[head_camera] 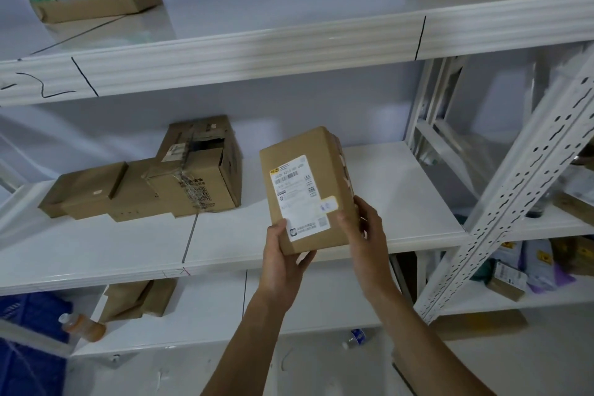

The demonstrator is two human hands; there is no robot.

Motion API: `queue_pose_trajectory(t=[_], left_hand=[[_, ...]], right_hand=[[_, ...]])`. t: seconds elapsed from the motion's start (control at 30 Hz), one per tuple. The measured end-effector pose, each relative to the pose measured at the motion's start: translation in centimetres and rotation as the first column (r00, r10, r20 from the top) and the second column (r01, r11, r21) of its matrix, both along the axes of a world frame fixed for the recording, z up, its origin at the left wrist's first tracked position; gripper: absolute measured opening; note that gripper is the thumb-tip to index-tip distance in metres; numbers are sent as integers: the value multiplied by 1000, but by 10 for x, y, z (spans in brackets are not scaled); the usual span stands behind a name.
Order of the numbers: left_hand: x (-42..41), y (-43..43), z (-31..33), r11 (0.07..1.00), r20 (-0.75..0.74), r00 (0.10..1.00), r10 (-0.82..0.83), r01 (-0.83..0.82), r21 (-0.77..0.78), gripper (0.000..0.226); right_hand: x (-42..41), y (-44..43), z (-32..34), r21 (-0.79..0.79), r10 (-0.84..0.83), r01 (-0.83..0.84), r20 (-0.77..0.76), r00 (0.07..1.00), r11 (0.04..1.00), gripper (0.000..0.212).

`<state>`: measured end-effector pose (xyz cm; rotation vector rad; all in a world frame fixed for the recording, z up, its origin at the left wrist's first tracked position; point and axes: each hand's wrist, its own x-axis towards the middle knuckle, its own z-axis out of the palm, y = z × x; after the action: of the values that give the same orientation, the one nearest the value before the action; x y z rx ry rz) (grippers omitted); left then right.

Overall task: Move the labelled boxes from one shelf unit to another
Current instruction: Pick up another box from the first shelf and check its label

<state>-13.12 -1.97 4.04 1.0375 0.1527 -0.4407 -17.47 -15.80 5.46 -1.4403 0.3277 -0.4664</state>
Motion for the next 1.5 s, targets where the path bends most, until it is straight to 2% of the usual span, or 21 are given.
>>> queue_pose_trajectory(t=[0.1,0.2,0.27,0.4,0.47,0.53,0.67,0.8,0.9,1.07,1.13,1.5], left_hand=[[-3,-6,1,992,86,996,-7,-4,125,33],[-4,-9,1,978,135,990,-45,16,206,58],[-4,-11,1,975,142,988,-62,30,218,66],[-5,-10,3,970,145,988,-56,19,244,72],[-5,-6,3,967,144,988,-53,15,255,74],[-5,-2,2,966,135,989,-61,25,259,71],[-8,6,2,956,149,987,-59,13,292,72],[-17,14,6,949,209,977,-50,-19,316,75],[-26,22,10,943,260,964,-56,-34,331,72],[-34,30,16,938,324,944,-67,-51,344,82],[-34,32,17,935,338,938,-81,-45,351,81],[-40,32,19,922,344,934,-98,-45,384,83]], right_hand=[[3,-17,-2,125,67,-56,-83,994,991,57],[5,-27,-1,189,75,-51,-122,990,981,39],[6,-30,0,198,75,-47,-136,988,979,35],[4,-31,-1,194,89,-56,-163,983,979,39],[2,-31,0,189,95,-62,-168,981,980,50],[0,-31,3,179,107,-76,-167,980,981,51],[-5,-27,8,193,126,-99,-134,983,976,39],[-14,-21,10,219,126,-102,-96,987,970,52],[-21,-17,12,230,102,-86,-60,993,969,52],[-28,-14,16,256,86,-84,5,996,963,49],[-30,-13,18,249,83,-83,12,997,965,53],[-33,-11,14,255,69,-66,-4,998,965,40]])
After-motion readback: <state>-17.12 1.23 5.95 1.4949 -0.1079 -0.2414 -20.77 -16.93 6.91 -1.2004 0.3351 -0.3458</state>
